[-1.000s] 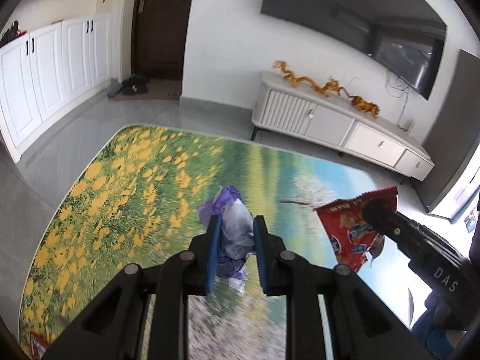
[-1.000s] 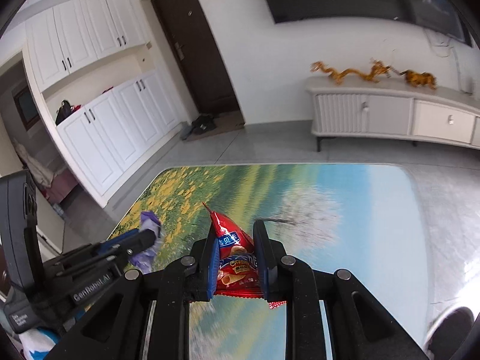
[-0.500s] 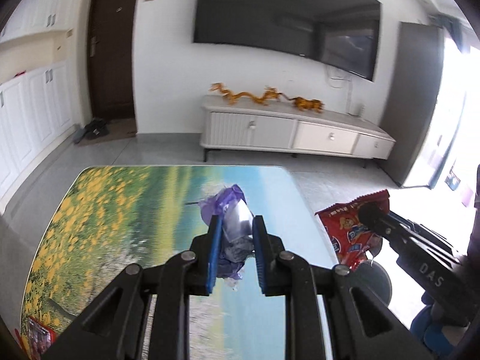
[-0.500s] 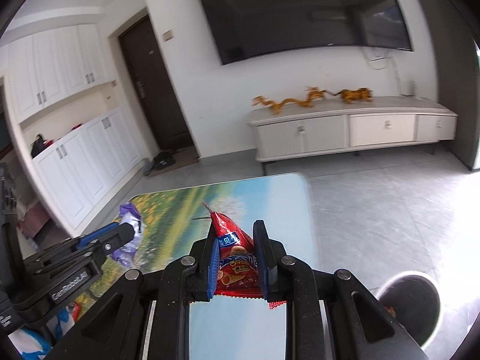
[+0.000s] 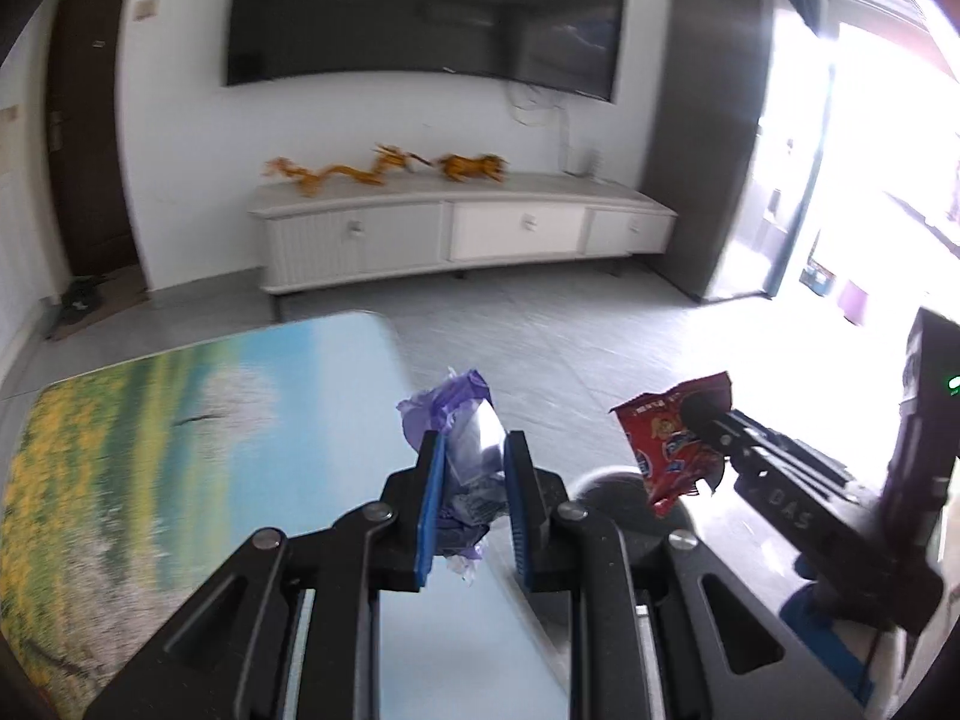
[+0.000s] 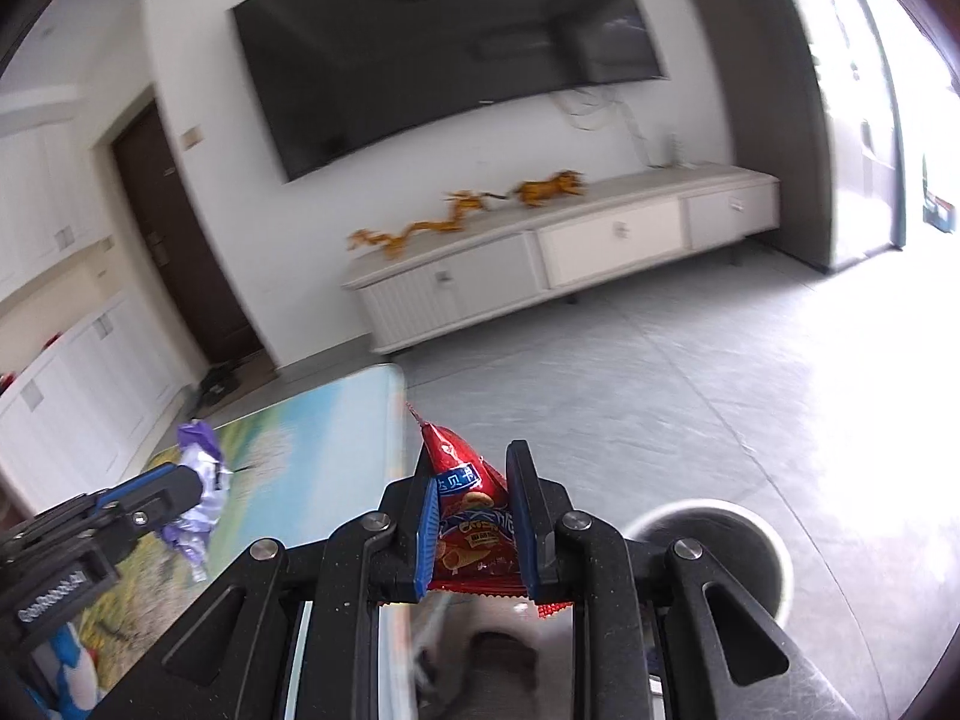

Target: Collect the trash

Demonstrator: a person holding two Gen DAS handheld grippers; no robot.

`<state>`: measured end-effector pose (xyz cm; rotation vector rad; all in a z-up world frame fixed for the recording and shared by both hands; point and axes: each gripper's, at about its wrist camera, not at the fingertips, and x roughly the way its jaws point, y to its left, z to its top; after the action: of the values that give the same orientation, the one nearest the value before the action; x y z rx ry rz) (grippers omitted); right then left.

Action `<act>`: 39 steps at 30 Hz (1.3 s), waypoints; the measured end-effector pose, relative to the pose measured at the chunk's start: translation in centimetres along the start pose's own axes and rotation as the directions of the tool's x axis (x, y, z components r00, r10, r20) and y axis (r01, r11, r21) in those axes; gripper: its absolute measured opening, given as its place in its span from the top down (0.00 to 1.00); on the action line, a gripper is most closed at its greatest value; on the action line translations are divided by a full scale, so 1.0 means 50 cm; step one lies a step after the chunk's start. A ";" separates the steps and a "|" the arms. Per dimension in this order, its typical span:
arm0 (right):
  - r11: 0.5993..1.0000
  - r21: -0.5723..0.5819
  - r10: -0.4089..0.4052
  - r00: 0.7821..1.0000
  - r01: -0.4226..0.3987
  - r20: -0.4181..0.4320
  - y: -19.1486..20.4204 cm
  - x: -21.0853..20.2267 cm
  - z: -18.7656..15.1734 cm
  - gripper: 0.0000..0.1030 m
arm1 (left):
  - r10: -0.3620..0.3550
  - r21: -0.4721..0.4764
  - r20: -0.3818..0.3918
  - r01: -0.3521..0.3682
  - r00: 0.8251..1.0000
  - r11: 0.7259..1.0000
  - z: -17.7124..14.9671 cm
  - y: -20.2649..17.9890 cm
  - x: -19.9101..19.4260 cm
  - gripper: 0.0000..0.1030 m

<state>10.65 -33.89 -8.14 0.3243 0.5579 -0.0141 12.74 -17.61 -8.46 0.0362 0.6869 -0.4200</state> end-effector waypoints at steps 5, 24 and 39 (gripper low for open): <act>0.989 0.107 -0.098 0.995 0.102 -0.034 -0.131 0.016 -0.020 0.80 | -0.100 0.045 -0.061 0.103 0.993 0.994 0.011 -0.088 0.076 0.82; 0.915 0.256 -0.256 0.938 0.313 -0.232 -0.380 0.132 -0.103 0.57 | -0.325 0.006 -0.307 0.343 0.895 0.939 -0.021 -0.290 0.377 0.74; 0.966 0.140 -0.185 0.961 0.216 -0.205 -0.230 0.065 -0.102 0.48 | -0.154 -0.035 -0.133 0.151 0.979 0.988 0.001 -0.147 0.216 0.41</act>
<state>9.63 -43.01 -17.34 0.4280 0.7809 -0.2281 17.43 -28.28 -14.37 -0.0122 0.8318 -0.5601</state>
